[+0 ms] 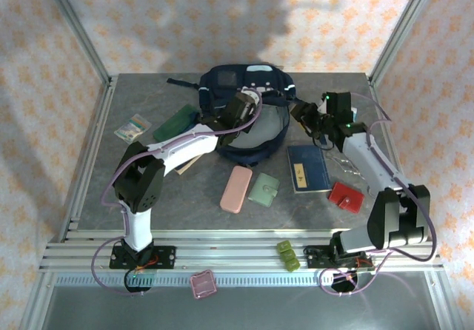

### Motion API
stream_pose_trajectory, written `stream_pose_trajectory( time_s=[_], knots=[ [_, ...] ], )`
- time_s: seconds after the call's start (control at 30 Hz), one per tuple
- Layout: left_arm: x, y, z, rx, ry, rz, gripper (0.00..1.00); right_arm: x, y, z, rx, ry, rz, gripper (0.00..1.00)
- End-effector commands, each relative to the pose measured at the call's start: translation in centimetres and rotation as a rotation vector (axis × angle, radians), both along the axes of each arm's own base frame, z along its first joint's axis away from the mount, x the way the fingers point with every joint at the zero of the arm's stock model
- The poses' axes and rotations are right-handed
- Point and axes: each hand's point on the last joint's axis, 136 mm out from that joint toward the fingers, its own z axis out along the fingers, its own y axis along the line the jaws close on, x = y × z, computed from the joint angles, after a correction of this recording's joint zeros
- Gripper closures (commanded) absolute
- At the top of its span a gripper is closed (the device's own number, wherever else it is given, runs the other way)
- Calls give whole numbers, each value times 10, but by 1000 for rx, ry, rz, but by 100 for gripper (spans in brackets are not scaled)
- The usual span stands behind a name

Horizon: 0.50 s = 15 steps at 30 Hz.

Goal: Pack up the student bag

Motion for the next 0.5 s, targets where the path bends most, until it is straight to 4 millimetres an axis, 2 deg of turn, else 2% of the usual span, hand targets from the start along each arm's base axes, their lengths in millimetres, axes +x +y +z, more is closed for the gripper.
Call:
stream_pose_trajectory(
  time_s=[0.0,0.07,0.2,0.33,0.47],
  knots=[
    [-7,-17,6,-84,10,11,83,-16,-26,-16,-111,-1,-82,51],
    [-16,-20,-11,-98,44,17,62,-28,-36,-32,-154,27,-112,43],
    [-40,-28,-15,-208,97,3,35,-53,-64,-66,-293,152,-183,21],
    [-75,-45,-16,-323,201,-57,34,-69,-102,-92,-367,238,-280,20],
    [-117,-79,-28,-402,344,-174,35,-69,-121,-114,-319,260,-317,22]
  ],
)
